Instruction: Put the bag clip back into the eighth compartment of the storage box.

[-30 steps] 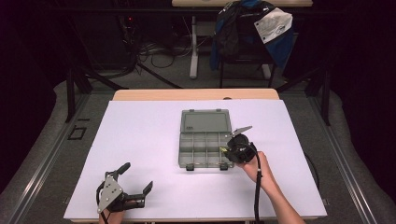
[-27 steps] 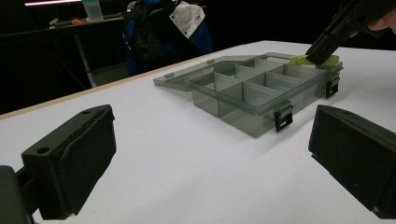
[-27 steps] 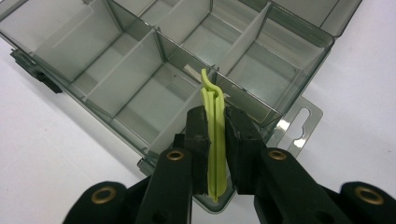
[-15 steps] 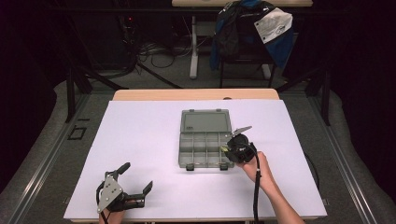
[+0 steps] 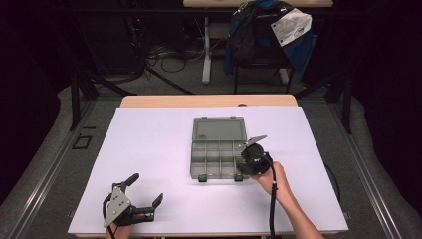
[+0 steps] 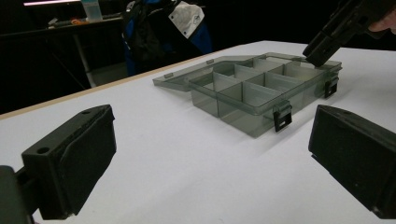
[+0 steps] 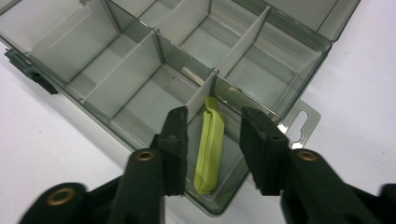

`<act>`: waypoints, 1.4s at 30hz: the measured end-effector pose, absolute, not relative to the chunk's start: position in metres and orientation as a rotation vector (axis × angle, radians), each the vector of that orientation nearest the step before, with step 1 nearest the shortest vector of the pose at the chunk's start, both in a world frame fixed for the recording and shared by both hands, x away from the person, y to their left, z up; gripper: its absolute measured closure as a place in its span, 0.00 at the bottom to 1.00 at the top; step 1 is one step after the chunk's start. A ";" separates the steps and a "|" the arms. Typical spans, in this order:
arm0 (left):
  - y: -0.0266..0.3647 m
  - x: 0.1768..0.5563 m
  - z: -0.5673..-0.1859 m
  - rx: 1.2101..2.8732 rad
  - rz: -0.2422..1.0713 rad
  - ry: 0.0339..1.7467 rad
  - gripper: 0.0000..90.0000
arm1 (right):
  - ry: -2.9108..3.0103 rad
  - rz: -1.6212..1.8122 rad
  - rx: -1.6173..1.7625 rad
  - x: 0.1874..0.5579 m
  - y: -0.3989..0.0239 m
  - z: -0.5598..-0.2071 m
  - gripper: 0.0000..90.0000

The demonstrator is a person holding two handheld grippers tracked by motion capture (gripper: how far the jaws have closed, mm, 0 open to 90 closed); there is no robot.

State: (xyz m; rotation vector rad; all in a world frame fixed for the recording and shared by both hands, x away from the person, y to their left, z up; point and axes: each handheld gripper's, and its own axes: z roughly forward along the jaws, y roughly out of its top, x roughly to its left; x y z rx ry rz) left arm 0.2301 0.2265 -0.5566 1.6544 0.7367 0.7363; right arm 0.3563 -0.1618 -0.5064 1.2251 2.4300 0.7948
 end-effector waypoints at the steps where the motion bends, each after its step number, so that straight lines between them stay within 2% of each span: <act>1: 0.226 0.230 -0.557 1.653 0.735 0.738 0.01 | 2.450 0.770 1.224 0.355 -0.163 -0.503 0.55; 2: 0.227 0.230 -0.557 1.653 0.734 0.739 0.01 | 2.436 0.807 1.212 0.356 -0.164 -0.504 0.50; 4: 0.227 0.230 -0.557 1.653 0.731 0.742 0.01 | 2.434 0.836 1.200 0.354 -0.168 -0.501 0.33; 7: 0.226 0.230 -0.557 1.653 0.736 0.741 0.01 | 2.454 0.861 1.181 0.351 -0.171 -0.497 0.19; 15: 0.228 0.230 -0.557 1.655 0.740 0.748 0.01 | 2.449 0.967 1.124 0.341 -0.172 -0.496 0.01; 42: 0.227 0.230 -0.558 1.660 0.737 0.746 0.01 | 2.241 1.217 0.959 0.282 -0.227 -0.503 0.00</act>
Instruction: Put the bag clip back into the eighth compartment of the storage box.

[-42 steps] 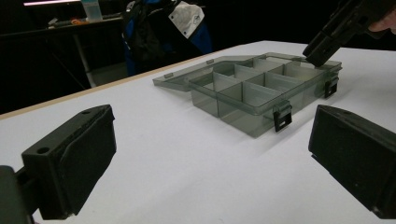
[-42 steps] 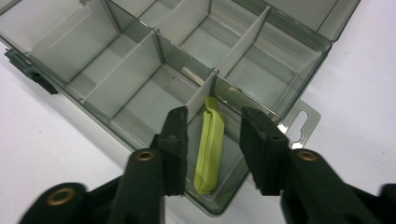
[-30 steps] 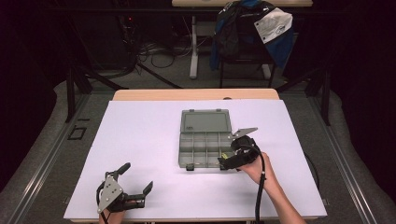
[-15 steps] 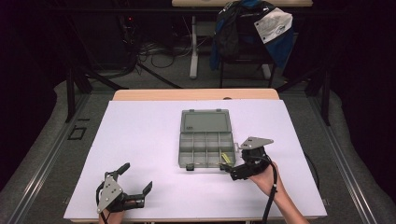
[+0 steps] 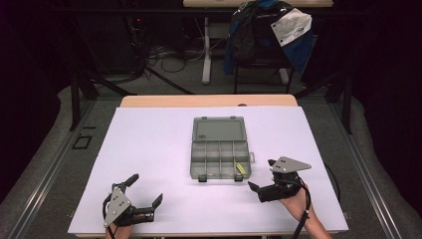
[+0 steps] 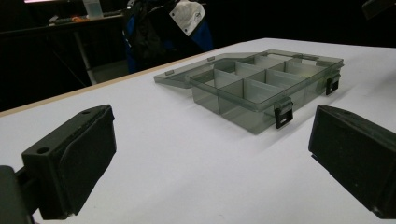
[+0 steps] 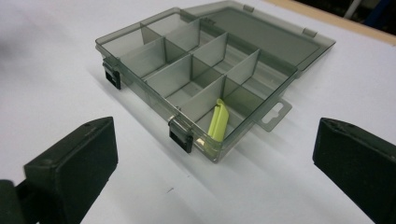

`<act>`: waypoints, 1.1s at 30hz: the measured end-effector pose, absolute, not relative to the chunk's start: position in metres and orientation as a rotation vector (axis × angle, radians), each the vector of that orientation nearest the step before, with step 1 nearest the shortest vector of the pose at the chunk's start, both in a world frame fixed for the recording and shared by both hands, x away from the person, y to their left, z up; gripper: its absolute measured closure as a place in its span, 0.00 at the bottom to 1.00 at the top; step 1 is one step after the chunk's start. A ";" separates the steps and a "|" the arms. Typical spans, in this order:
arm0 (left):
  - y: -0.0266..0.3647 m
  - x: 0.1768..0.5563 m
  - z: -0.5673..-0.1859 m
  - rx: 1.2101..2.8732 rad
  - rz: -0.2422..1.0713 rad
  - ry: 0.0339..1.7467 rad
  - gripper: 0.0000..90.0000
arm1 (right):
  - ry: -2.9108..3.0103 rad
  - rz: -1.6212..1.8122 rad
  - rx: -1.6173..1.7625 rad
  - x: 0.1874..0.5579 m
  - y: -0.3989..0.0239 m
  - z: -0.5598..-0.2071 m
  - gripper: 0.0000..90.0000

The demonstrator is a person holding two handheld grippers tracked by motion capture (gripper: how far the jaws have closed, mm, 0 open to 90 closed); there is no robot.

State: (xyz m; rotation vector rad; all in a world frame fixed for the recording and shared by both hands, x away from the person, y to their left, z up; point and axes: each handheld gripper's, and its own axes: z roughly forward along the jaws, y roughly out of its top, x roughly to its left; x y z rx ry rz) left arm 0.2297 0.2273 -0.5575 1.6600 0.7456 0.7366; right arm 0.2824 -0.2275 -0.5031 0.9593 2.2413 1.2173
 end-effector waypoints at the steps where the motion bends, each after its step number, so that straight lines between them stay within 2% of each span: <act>1: 0.227 0.230 -0.557 1.660 0.737 0.746 0.01 | 2.244 1.219 0.953 0.281 -0.228 -0.504 0.00; 33: 0.226 0.229 -0.558 1.666 0.736 0.744 0.01 | 2.073 1.310 0.787 0.234 -0.256 -0.549 0.00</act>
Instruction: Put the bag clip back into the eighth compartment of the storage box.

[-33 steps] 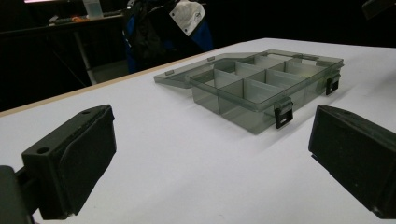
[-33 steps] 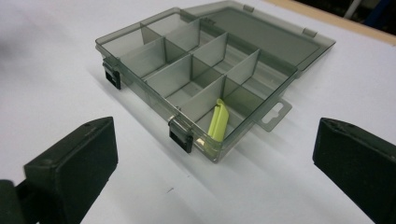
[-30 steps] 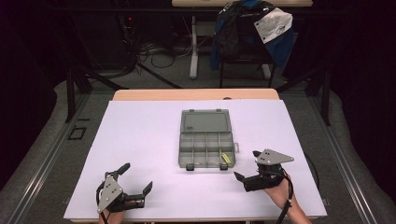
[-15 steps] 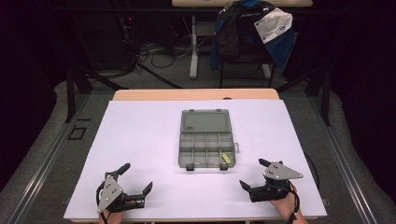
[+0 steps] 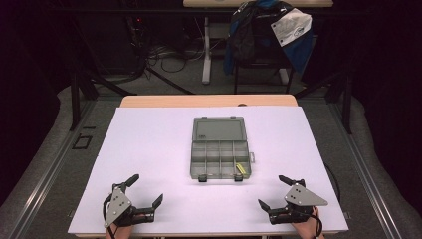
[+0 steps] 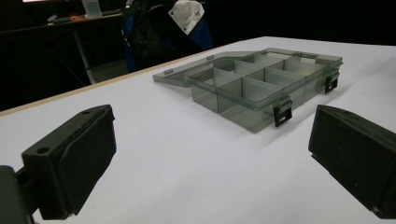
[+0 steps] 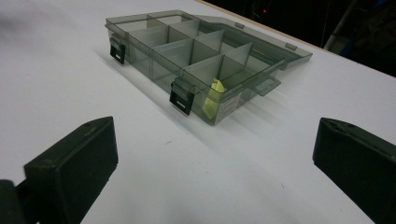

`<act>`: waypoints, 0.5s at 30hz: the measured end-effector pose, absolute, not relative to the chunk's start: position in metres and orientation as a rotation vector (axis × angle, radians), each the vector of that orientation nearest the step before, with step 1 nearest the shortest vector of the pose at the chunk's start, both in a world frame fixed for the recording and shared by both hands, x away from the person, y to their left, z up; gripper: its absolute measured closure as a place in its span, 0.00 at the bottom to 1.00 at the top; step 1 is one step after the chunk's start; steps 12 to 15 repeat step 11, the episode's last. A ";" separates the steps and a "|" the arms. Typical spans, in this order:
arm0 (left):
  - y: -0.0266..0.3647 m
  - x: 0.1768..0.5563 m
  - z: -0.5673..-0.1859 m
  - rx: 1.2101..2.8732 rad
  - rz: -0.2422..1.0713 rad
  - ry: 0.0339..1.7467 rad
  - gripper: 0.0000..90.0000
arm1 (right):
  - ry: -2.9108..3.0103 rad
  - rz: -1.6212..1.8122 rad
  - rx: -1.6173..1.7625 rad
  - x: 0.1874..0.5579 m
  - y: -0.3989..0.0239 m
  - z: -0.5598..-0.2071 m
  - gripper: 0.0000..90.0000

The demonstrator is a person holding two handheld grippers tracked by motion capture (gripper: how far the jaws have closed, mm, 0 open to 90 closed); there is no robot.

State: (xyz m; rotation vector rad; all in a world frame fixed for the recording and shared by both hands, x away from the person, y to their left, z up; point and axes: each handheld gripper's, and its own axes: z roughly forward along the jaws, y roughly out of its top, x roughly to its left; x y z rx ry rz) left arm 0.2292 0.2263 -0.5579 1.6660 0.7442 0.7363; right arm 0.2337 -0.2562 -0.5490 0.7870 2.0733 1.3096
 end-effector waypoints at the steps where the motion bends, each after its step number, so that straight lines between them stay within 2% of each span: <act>1: 0.226 0.229 -0.558 1.668 0.735 0.744 0.01 | 2.068 1.309 0.779 0.233 -0.256 -0.550 0.00; 15: 0.226 0.231 -0.558 1.673 0.739 0.744 0.01 | 2.045 1.321 0.747 0.230 -0.255 -0.550 0.00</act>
